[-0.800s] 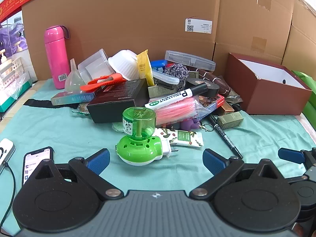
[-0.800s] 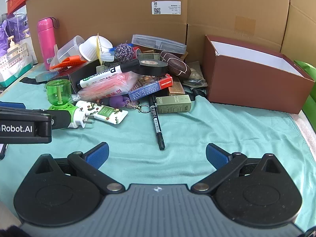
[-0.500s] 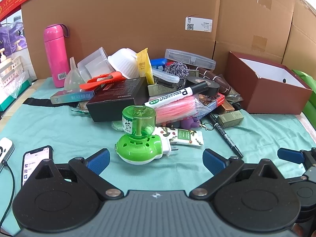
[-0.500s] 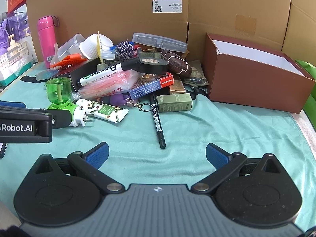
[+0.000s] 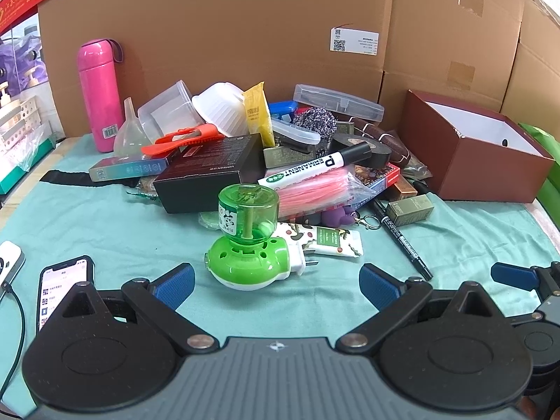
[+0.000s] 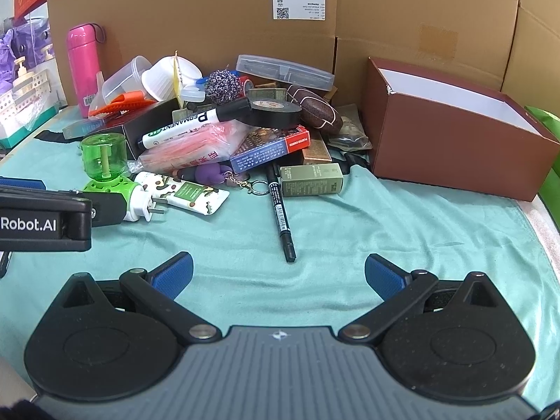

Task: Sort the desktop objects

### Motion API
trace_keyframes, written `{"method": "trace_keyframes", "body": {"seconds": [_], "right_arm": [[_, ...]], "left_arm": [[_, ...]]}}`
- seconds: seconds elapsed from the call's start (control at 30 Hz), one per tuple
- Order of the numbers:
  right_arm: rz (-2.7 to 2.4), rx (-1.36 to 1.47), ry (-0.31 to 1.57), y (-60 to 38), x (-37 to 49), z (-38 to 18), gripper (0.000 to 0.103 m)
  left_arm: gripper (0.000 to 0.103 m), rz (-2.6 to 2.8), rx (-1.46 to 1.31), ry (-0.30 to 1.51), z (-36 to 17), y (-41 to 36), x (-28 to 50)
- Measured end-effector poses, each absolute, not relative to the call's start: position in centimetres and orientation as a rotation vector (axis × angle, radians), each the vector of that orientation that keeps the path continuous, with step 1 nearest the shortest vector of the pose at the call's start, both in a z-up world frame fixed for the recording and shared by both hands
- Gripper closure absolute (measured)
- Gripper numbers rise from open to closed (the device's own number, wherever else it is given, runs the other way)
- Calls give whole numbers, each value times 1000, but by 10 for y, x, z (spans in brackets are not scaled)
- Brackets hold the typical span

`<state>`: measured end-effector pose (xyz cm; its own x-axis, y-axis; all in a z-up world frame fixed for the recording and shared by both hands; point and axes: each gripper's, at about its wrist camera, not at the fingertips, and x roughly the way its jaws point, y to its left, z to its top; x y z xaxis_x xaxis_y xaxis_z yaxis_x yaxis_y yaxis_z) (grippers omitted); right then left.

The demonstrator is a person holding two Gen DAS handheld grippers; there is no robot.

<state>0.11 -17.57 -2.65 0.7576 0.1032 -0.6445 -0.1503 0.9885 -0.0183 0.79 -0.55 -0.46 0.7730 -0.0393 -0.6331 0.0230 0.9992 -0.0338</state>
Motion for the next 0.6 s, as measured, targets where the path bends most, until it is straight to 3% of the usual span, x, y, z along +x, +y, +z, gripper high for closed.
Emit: {"method": "trace_keyframes", "body": {"seconds": [0.6], "right_arm": [[165, -92, 719, -166, 12, -31, 2]], "left_arm": [[1, -51, -42, 699, -9, 5, 15]]}}
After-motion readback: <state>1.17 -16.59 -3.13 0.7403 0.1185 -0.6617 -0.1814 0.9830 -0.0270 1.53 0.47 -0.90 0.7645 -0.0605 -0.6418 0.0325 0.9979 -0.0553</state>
